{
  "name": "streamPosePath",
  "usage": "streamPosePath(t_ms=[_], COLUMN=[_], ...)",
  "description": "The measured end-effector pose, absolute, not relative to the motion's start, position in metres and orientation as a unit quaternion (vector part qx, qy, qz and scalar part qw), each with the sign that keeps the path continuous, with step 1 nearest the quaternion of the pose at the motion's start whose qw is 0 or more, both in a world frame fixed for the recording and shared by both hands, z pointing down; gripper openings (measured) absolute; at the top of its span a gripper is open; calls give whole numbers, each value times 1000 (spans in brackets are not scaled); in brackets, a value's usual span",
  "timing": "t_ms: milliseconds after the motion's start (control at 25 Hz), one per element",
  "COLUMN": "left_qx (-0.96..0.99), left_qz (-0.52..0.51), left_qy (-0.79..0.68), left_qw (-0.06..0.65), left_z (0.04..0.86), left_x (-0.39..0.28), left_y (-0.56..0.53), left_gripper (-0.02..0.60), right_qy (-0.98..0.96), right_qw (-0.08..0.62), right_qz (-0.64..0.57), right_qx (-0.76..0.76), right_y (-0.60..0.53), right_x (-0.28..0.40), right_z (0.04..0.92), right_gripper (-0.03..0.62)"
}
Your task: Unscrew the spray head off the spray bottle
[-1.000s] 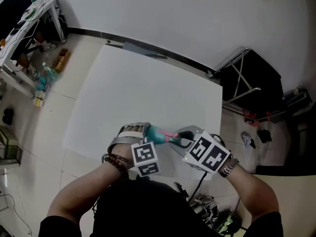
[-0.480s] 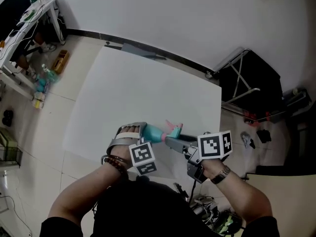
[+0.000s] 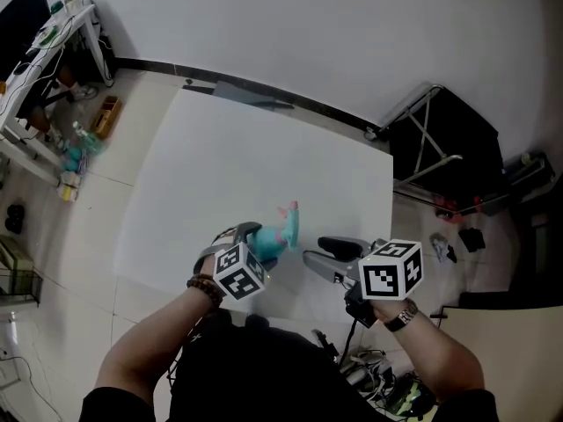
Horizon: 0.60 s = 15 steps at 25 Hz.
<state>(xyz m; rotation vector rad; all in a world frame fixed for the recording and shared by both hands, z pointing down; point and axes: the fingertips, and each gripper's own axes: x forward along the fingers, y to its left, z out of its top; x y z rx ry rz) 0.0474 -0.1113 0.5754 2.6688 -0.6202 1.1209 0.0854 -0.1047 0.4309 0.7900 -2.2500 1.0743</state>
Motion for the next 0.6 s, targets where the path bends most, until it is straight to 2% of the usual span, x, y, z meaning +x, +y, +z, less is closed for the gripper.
streamPosePath(t_ms=[600], left_qx=[903], left_qz=[331], left_qy=[-262], left_qw=[85], left_z=[602], left_x=[46], left_y=[-139], left_gripper=[402], right_qy=[-852], right_qw=[300], right_qz=[260], right_qx=[340], right_y=[-90], right_x=[94], right_z=[453], right_gripper=[198])
